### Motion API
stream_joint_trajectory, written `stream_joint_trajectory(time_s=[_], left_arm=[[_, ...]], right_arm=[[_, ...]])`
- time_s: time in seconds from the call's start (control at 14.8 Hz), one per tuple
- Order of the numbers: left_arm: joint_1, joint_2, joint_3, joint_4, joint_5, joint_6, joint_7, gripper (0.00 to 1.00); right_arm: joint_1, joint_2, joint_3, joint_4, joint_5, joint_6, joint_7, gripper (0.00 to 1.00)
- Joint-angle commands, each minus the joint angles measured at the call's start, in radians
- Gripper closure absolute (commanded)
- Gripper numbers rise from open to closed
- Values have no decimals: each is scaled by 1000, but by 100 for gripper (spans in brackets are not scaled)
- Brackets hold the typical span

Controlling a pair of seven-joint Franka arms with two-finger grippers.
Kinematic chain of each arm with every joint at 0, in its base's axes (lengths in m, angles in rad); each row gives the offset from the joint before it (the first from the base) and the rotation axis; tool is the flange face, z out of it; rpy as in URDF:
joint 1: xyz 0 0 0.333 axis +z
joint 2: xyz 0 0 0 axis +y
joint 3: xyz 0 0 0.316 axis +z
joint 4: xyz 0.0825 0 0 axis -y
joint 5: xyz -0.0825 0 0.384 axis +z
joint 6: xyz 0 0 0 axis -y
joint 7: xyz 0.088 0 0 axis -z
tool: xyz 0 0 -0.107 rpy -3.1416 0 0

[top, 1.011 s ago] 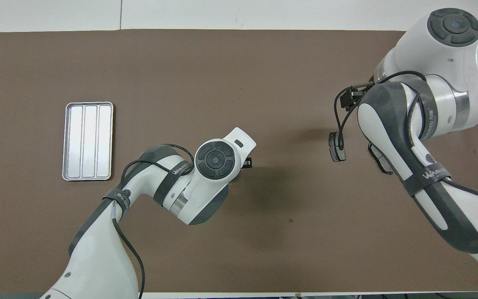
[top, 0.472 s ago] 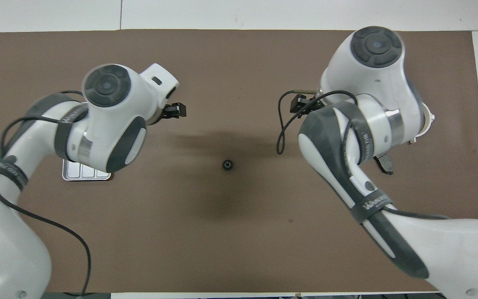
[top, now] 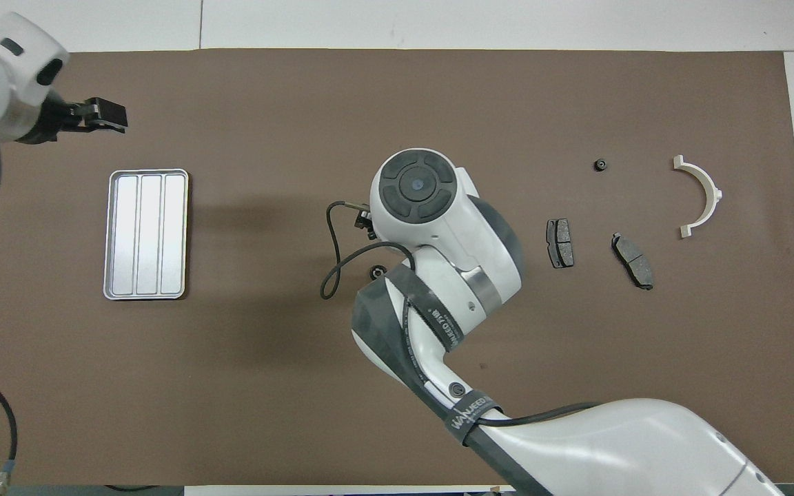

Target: Place bearing gear from tray to pile

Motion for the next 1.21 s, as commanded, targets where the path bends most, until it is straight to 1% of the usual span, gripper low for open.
stream_joint_trajectory(time_s=[0.0,0.2,0.27,0.4,0.47,0.54,0.61,0.74,0.94,1.01,1.08,1.15], left_arm=[[8,-100,-8,4,-14,-114,6,0],[8,-180,-10,0,-14,-298,29,0],[10,-221,-10,-19,-14,-361,53,0],[16,-301,-10,-108,-14,-381,87,0],[16,-333,-10,-156,-14,-363,87,0],[16,-334,-10,-154,-14,-345,84,0],[16,-325,-10,-129,-19,-341,89,0],[18,-312,-8,-99,-36,-355,92,0],[30,-269,-5,-6,-36,-468,113,0],[41,-254,-6,17,-34,-513,115,0],[41,-252,-6,22,-39,-524,119,0],[41,-254,-6,20,-50,-521,122,0]], right_arm=[[42,108,-6,69,-3,37,78,0],[57,143,-5,70,-17,104,81,0],[59,149,-5,67,-19,107,87,0],[57,151,-5,52,-23,106,90,0],[56,151,-6,44,-25,97,90,0],[54,151,-6,37,-25,96,89,0],[51,151,-6,26,-25,98,89,0],[47,148,-5,6,-25,95,87,0],[45,139,-5,-19,-25,89,87,0],[45,137,-5,-19,-25,87,87,0],[45,137,-5,-19,-25,83,87,0],[45,137,-5,-19,-25,80,86,5]])
